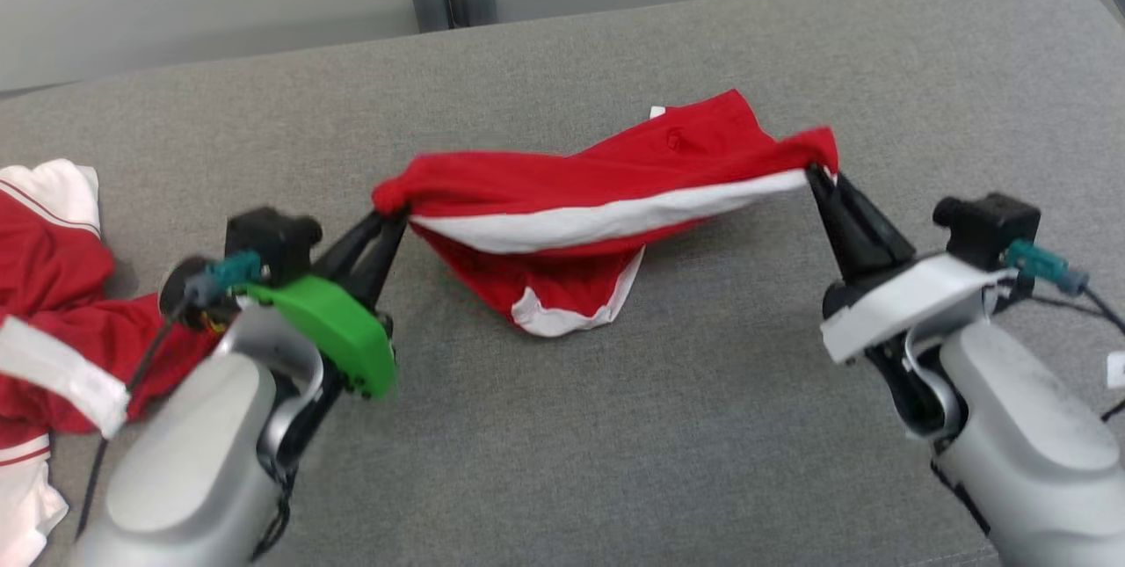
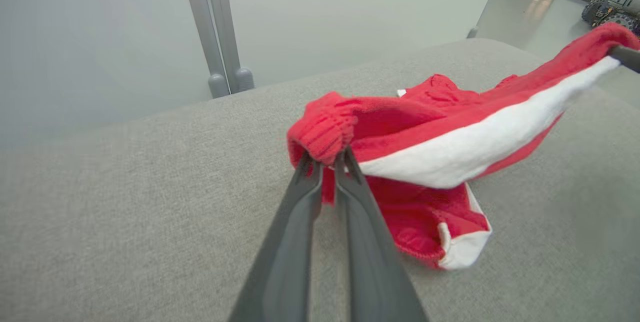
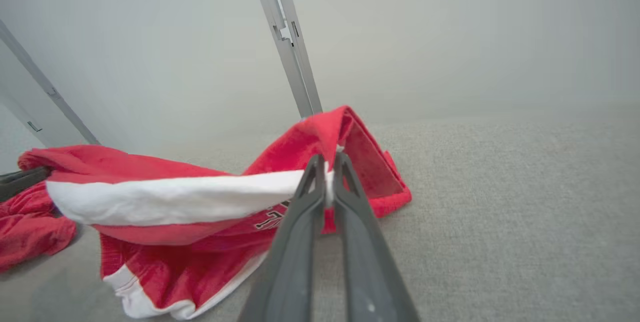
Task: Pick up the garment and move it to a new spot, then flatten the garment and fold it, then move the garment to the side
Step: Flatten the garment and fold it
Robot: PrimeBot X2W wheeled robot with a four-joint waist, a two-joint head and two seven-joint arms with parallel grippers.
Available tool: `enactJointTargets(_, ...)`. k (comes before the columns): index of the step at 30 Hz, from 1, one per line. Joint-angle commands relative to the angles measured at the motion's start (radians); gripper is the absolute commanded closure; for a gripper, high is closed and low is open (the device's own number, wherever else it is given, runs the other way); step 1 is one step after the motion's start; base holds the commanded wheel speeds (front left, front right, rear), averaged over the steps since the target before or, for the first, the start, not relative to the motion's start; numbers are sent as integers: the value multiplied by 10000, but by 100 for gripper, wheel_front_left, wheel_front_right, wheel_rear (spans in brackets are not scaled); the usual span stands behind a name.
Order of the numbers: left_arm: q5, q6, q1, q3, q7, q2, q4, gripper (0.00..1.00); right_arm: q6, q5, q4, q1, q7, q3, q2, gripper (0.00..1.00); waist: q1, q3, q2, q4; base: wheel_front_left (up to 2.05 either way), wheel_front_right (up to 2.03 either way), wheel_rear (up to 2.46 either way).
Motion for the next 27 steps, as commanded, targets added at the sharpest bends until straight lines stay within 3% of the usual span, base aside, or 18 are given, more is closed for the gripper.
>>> enactJointTargets(1,-99,-20,-703,47,324,131,26,100,5,20,-96,-551,-39,24,-96,100,0,599,-1,10,0,0,0)
enactJointTargets(13,-1116,-120,-6589,-236,2355,-237,2083,100,5,1003,1170,-6365,-30,1068,-741,100,0,3159,-1,102,0,0,0)
enactJointTargets(21,-1682,-115,-9761,-378,2177,-576,3737,100,5,612,1796,-9479,-44,1217,-1083,100,0,3754,-1,151,0,0,0)
enactJointTargets(27,-2054,-115,-11095,-670,1895,-776,4721,100,5,381,2133,-10928,-46,1123,-1139,100,0,3763,-1,139,0,0,0)
